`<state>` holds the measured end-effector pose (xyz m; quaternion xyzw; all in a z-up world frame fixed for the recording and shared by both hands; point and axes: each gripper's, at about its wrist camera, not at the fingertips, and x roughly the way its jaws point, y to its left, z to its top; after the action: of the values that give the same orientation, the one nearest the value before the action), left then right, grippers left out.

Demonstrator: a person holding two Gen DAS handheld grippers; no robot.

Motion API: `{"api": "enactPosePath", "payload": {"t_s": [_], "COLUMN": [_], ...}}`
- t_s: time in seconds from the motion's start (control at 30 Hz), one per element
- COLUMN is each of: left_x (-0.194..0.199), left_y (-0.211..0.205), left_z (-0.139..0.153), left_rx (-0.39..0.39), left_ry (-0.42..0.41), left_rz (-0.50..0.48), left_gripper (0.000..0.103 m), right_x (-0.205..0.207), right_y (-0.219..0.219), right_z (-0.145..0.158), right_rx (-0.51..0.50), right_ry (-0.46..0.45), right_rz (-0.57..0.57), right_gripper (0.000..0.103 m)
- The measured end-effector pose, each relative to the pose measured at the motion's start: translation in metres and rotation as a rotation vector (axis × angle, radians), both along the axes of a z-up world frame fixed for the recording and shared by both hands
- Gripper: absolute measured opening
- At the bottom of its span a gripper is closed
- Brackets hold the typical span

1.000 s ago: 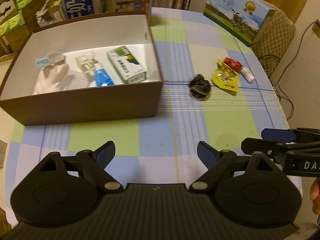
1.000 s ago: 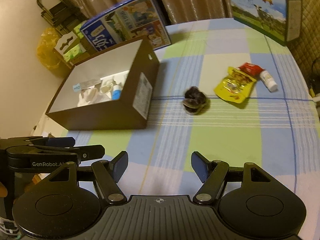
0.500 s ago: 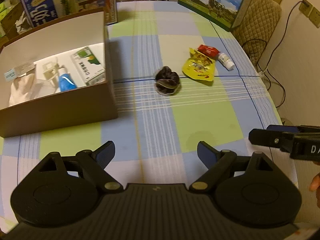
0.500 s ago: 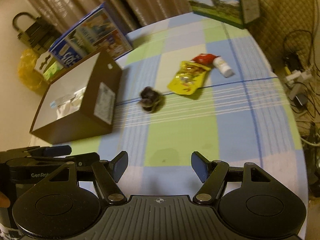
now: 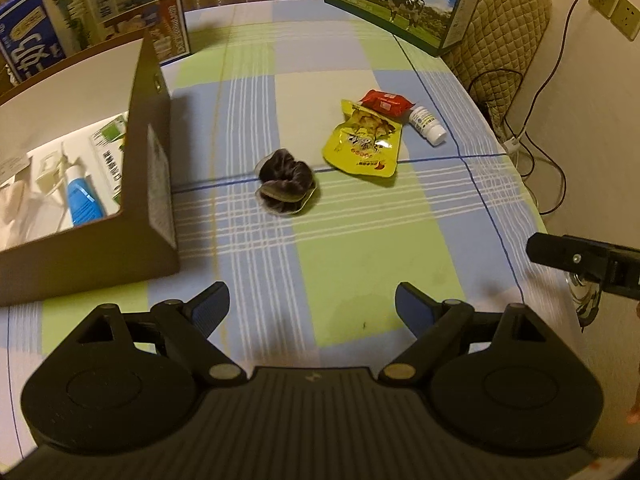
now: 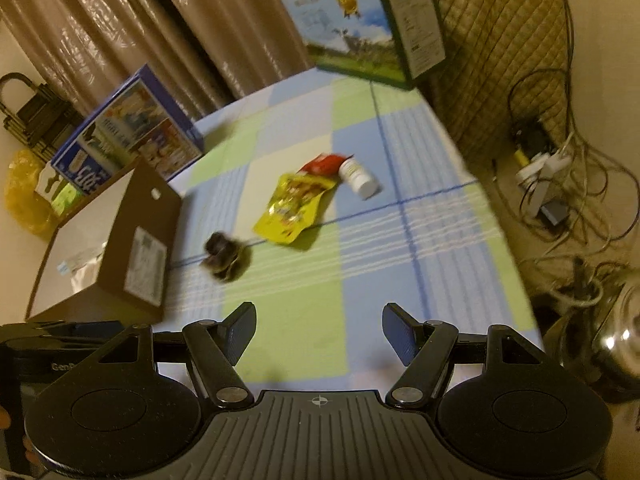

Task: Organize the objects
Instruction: 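Grasp the dark round pouch with the left tool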

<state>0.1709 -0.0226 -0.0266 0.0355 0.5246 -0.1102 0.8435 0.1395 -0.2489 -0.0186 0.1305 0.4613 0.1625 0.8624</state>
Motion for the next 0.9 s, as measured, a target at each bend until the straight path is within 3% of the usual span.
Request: {"api": "enactPosePath", "payload": {"t_s": [0.1,0.63,0.9], "left_x": [0.01,0.084,0.115], "left_y": [-0.006,-0.021,-0.024], "left_z": [-0.005,-0.045,-0.065], "left_rx": [0.003,0.055,0.087], "left_ry": [-0.005,-0.033,-0.02], "left_rz": [-0.005,-0.045,-0.042], "left_gripper": [0.088,0.086,0.073], "right_x": [0.008,0.049,0.059], "right_y": [-0.006,-0.042,-0.04], "right_z": [-0.003,-0.031,-0.04], "right_rx": [-0.046,-0.057,-0.06], "right_ry": [-0.016,0.061,0.1], "right_rz": [-0.008,-0.103,-0.098], "right_gripper": [0.068,0.069,0.068]}}
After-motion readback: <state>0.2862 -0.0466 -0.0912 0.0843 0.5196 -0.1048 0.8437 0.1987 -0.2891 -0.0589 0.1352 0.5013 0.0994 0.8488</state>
